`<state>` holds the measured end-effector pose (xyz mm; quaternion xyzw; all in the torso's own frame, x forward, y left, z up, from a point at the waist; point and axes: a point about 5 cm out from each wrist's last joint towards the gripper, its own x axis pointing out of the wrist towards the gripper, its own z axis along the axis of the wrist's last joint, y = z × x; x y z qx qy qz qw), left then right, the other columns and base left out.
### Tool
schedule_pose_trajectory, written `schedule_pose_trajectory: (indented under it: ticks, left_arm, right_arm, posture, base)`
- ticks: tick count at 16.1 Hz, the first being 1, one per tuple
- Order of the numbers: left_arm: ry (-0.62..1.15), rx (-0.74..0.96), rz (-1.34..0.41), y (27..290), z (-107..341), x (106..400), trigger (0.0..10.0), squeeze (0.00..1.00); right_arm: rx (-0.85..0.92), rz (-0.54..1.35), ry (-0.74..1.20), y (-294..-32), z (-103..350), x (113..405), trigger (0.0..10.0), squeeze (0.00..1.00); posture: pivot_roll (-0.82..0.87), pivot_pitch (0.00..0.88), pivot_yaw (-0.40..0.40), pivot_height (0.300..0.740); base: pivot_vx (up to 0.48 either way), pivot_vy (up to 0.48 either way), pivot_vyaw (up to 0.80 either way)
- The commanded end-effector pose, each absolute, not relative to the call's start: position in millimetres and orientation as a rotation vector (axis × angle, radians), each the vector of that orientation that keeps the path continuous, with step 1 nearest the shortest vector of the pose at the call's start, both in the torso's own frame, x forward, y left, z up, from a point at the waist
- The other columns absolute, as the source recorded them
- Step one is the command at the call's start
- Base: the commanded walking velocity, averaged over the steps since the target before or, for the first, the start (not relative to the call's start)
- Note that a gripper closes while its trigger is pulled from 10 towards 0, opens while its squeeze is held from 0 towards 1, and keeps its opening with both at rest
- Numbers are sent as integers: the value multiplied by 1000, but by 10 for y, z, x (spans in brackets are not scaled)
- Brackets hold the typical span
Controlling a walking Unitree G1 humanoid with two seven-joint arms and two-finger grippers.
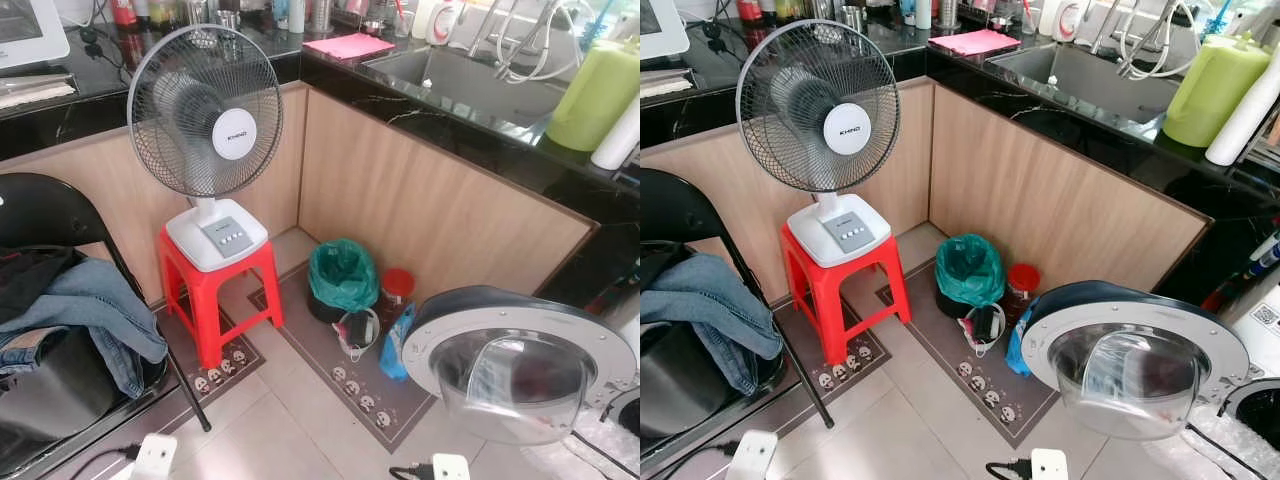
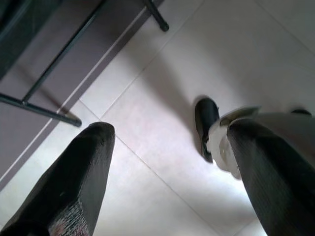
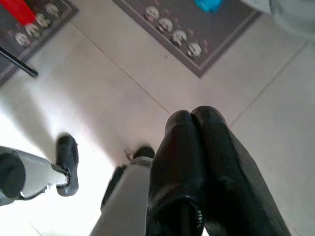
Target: Clothes washing
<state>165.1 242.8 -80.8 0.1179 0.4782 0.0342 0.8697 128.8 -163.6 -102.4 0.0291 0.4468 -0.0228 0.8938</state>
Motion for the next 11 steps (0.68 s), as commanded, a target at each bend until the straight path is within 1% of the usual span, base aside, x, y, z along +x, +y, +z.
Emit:
schedule_pose_trajectory:
  ticks: [1,3,5,6,11]
  left_arm:
    - [1006,265,39,2355,-814,1690,10000,0]
    - [981,284,30,2339,-762,1816,10000,0]
    - [980,294,22,2345,-748,1845,10000,0]
    - [982,293,24,2352,-770,1789,10000,0]
    - [990,271,35,2337,-791,1753,10000,0]
  right_arm:
    - [52,-59,950,-1659,-1038,1265,10000,0]
    - [73,-56,956,-1618,-1043,1263,10000,0]
    - [77,-50,966,-1597,-1048,1260,10000,0]
    - [88,-48,967,-1587,-1049,1260,10000,0]
    - [104,-9,980,-1586,-1052,1261,10000,0]
  posture:
    - [192,0,-120,740]
    - [187,0,-98,740]
    - [189,0,-91,740]
    - [185,0,-86,740]
    - [184,0,-100,740]
  base:
    - [0,0,0]
    - [0,0,0]
    - [0,0,0]
    - [0,0,0]
    - [0,0,0]
